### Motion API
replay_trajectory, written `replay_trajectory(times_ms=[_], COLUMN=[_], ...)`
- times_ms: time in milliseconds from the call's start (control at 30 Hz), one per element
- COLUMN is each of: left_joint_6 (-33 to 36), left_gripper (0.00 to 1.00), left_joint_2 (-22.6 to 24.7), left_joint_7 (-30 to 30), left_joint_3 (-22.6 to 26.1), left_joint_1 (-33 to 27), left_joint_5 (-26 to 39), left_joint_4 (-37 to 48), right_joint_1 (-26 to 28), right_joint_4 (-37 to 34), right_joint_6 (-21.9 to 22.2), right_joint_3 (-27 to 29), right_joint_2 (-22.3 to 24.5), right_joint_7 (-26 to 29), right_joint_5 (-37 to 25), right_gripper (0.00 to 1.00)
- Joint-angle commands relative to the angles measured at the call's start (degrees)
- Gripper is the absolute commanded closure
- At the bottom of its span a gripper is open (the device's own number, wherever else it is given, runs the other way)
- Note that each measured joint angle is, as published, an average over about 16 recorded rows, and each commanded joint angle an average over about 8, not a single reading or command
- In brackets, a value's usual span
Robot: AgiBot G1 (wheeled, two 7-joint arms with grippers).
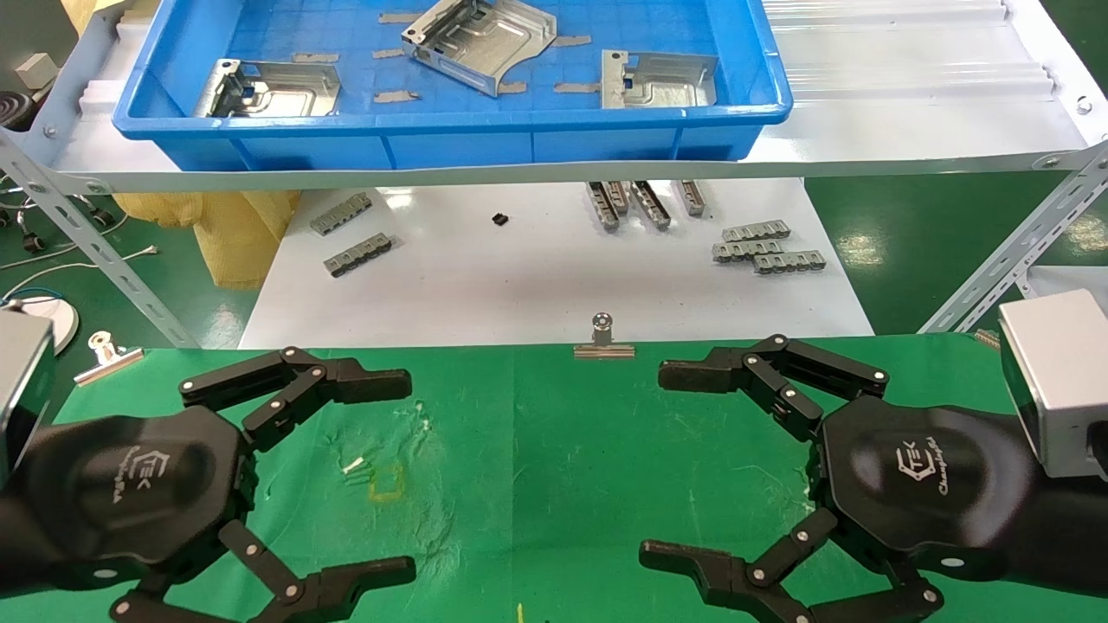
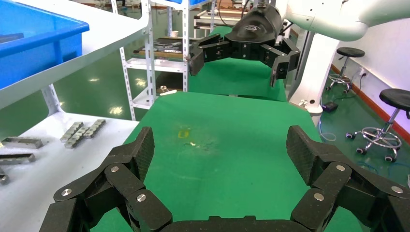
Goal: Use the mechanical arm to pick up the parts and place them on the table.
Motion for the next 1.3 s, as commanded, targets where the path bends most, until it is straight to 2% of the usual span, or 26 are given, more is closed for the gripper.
replay_trajectory(times_ms=[33, 733, 1000, 1300], left_joint_6=[0.0, 0.0, 0.0, 0.0], left_gripper=[0.00, 0.00, 0.00, 0.00], left_joint_2=[0.0, 0.0, 0.0, 0.0], left_joint_7=[0.0, 0.0, 0.0, 0.0], left_joint_3=[0.0, 0.0, 0.0, 0.0], left_joint_1=[0.0, 0.0, 0.0, 0.0], left_joint_5=[0.0, 0.0, 0.0, 0.0], left_joint_4=[0.0, 0.0, 0.0, 0.0], right_joint_1=[0.0, 0.0, 0.0, 0.0], right_joint_4=[0.0, 0.0, 0.0, 0.0], right_joint_6=[0.0, 0.0, 0.0, 0.0], right_joint_3=[0.0, 0.0, 0.0, 0.0], right_joint_2=[0.0, 0.0, 0.0, 0.0], right_joint_7=[0.0, 0.0, 0.0, 0.0], right_joint_5=[0.0, 0.0, 0.0, 0.0], right_gripper=[0.00, 0.00, 1.00, 1.00])
